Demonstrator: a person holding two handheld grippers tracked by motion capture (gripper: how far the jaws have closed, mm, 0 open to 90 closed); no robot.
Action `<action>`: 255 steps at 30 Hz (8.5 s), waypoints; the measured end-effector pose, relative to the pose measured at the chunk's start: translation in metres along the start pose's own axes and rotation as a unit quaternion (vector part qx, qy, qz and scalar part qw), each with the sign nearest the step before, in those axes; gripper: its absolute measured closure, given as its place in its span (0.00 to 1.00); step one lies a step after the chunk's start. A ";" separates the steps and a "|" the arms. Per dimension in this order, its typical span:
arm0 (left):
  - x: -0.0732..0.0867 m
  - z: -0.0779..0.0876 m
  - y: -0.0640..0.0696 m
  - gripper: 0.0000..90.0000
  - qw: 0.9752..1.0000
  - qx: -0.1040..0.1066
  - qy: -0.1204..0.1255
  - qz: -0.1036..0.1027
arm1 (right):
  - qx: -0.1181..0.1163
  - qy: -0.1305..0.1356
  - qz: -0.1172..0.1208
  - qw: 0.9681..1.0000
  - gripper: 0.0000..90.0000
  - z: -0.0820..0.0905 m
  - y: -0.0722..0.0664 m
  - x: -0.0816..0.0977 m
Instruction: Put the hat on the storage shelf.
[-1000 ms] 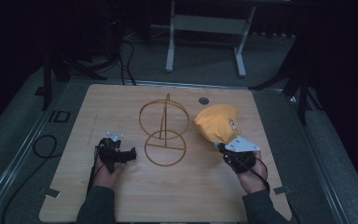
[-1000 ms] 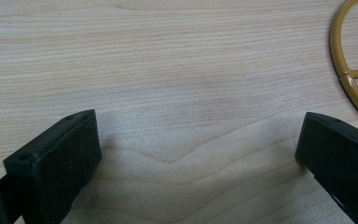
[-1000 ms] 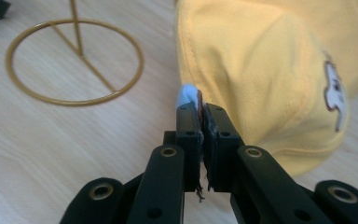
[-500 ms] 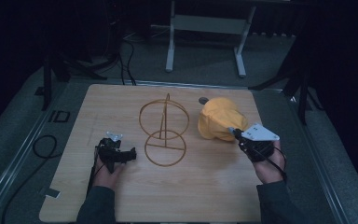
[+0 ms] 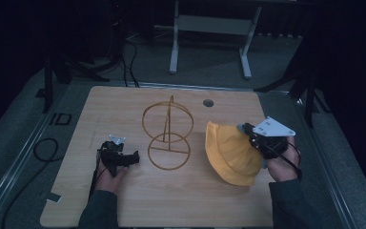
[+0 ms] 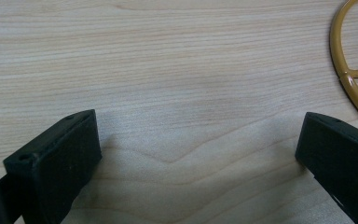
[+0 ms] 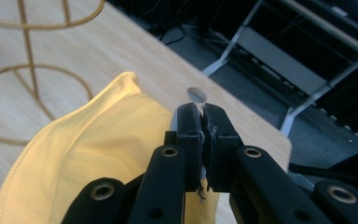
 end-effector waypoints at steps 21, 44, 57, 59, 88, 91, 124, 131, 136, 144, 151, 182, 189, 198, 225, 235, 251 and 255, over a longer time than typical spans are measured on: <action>0.000 0.000 0.000 0.00 1.000 0.000 0.000 0.000 | -0.092 -0.065 0.016 0.993 0.83 -0.019 -0.012 0.011; 0.000 0.000 0.000 0.00 1.000 0.000 0.000 0.000 | -0.133 -0.194 0.001 0.972 0.74 -0.038 -0.008 0.020; 0.000 0.000 0.000 0.00 1.000 0.000 0.001 0.001 | -0.155 -0.257 -0.003 0.954 0.73 -0.049 -0.003 0.014; 0.000 0.000 0.000 0.00 1.000 0.000 0.001 0.001 | -0.158 -0.263 -0.004 0.952 0.73 -0.050 -0.004 0.014; 0.000 0.000 0.000 0.00 1.000 0.000 0.001 0.001 | -0.192 -0.337 0.079 0.918 0.93 -0.059 0.000 -0.003; 0.000 0.000 0.000 0.00 1.000 0.000 0.000 -0.001 | -0.197 -0.330 0.080 0.920 0.93 -0.057 0.003 -0.007; 0.000 0.000 0.000 0.00 1.000 0.000 0.001 0.001 | -0.244 -0.254 0.141 0.925 0.94 -0.046 0.043 -0.042; 0.000 0.000 0.000 0.00 1.000 0.000 0.001 0.001 | -0.251 -0.223 0.155 0.929 0.94 -0.039 0.052 -0.049; 0.000 0.000 0.000 0.00 1.000 0.000 0.001 0.001 | -0.245 -0.208 0.156 0.934 0.94 -0.032 0.061 -0.053; 0.000 0.000 0.000 0.00 1.000 0.000 0.001 0.001 | -0.237 -0.194 0.154 0.940 0.94 -0.025 0.070 -0.061; 0.000 0.000 0.000 0.00 1.000 0.000 0.000 0.001 | -0.230 -0.178 0.150 0.945 0.94 -0.019 0.076 -0.070; 0.000 0.000 0.000 0.00 1.000 0.000 0.000 0.001 | -0.229 -0.111 0.138 0.957 0.95 -0.001 0.085 -0.104; 0.000 0.000 0.000 0.00 1.000 0.000 0.001 0.002 | -0.230 -0.096 0.140 0.958 0.95 0.003 0.085 -0.115; 0.000 0.000 0.001 0.00 1.000 -0.001 0.002 0.002 | -0.235 -0.083 0.146 0.957 0.95 0.004 0.078 -0.126; 0.000 -0.001 0.001 0.00 1.000 -0.001 0.003 0.003 | -0.250 -0.048 0.179 0.950 0.95 -0.003 0.043 -0.176; -0.001 0.000 0.000 0.00 1.000 -0.001 0.002 0.002 | -0.260 -0.042 0.191 0.945 0.94 -0.017 0.022 -0.191; -0.001 0.000 0.000 0.00 1.000 0.001 0.001 0.002 | -0.270 -0.055 0.210 0.938 0.94 -0.039 -0.012 -0.215; -0.001 0.000 0.000 0.00 1.000 0.000 0.001 0.002 | -0.270 -0.062 0.215 0.936 0.94 -0.043 -0.018 -0.219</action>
Point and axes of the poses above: each handheld gripper's, and its own axes: z roughly backward along the jaws, x roughly out of its underside, y roughly to its right, the point moved 2 cm from there along -z, roughly forward along the jaws, and after that the axes turned 2 degrees about -x, right-handed, at the moved point
